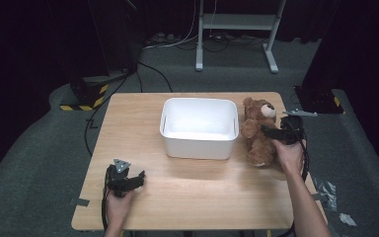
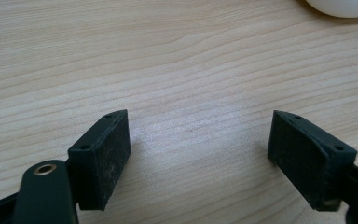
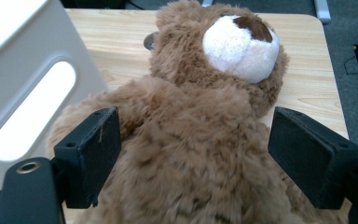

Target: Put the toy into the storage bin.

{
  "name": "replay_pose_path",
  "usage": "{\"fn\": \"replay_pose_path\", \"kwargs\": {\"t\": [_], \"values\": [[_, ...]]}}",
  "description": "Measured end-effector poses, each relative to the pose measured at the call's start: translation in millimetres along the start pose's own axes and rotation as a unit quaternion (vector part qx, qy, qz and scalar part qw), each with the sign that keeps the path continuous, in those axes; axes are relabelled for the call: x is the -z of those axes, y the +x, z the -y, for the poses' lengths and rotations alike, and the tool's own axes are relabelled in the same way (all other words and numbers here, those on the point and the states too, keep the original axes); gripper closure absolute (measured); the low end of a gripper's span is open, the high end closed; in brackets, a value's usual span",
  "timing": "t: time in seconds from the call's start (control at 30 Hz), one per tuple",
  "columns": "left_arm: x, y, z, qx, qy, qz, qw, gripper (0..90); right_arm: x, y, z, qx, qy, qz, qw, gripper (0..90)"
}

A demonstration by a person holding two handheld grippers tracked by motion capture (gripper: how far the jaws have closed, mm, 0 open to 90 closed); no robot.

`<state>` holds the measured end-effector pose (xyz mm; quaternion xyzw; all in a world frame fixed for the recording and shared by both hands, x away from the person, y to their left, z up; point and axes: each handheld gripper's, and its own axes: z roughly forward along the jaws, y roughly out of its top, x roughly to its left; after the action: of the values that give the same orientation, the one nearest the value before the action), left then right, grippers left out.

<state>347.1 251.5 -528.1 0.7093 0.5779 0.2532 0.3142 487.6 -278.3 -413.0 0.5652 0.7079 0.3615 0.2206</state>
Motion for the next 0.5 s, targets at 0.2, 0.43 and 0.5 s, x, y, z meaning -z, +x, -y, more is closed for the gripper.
{"fn": "replay_pose_path", "kwargs": {"t": [0.2,0.43,0.5], "values": [[0.0,0.1,0.0,0.0,0.0,0.001,1.0,20.9,-9.2,0.3,-7.2,0.001,0.015,0.006,0.9999,16.7],[0.0,-0.1,0.0,0.001,0.0,0.0,1.0,20.9,-20.8,1.6,-16.3,0.001,0.02,0.013,0.9997,16.7],[0.0,0.0,0.0,0.0,0.0,0.0,1.0,20.9,-24.8,1.3,-19.5,-0.004,0.023,0.014,0.9996,16.7]]}}
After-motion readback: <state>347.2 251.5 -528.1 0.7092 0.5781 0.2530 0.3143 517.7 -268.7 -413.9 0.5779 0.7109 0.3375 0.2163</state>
